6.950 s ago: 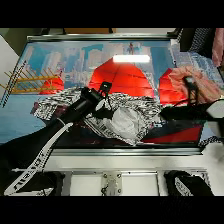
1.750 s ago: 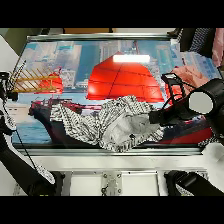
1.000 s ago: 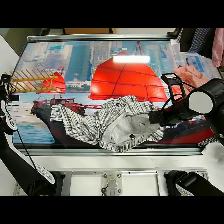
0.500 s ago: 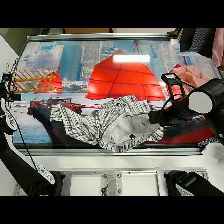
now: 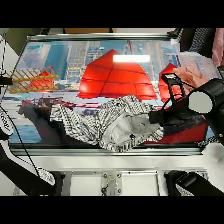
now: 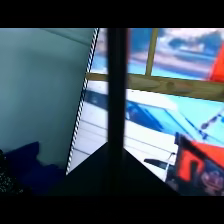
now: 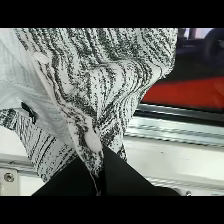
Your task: Fold the clothes and pants, and hang the long-sleeved shirts on hangers.
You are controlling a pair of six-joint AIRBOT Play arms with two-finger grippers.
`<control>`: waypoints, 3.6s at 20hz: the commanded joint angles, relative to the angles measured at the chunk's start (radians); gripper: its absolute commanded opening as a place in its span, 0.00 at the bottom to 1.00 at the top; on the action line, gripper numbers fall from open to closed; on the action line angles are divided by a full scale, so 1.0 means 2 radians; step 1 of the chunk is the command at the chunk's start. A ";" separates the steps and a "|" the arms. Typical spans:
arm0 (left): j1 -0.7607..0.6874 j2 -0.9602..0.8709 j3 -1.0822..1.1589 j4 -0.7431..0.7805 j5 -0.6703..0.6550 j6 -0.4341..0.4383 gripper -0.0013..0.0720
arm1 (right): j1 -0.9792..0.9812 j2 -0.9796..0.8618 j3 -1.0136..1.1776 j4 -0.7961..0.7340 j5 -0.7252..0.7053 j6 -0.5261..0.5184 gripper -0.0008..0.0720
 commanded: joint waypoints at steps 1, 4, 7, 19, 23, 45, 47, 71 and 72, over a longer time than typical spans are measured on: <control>-0.025 0.065 0.001 -0.025 -0.014 -0.007 0.03 | 0.000 0.000 0.000 0.000 0.000 0.000 0.03; -0.060 0.127 0.001 -0.047 -0.046 -0.007 0.03 | 0.000 0.000 0.000 0.000 0.000 0.000 0.03; -0.110 0.184 0.001 -0.047 -0.092 -0.009 0.03 | 0.000 0.000 0.000 0.000 0.000 0.000 0.03; -0.301 0.275 -0.016 -0.381 -0.337 0.229 0.03 | 0.000 0.000 0.000 0.000 0.000 0.000 0.03; -0.309 0.277 -0.092 -0.394 -0.406 0.293 0.03 | 0.000 0.000 0.000 0.000 0.000 0.000 0.03; -0.294 0.404 -0.500 -0.400 -0.380 0.536 0.03 | -0.037 -0.008 0.067 0.004 0.032 -0.008 0.03; -0.319 0.381 -0.491 -0.400 -0.357 0.535 0.03 | -0.037 -0.017 0.085 0.004 0.047 -0.019 0.03; -0.412 0.212 -0.344 -0.453 -0.313 0.510 0.03 | 0.087 -0.101 0.193 0.053 -0.053 0.065 0.03; -0.412 0.213 -0.344 -0.453 -0.313 0.507 0.03 | 0.099 -0.106 0.193 0.053 -0.068 0.076 0.03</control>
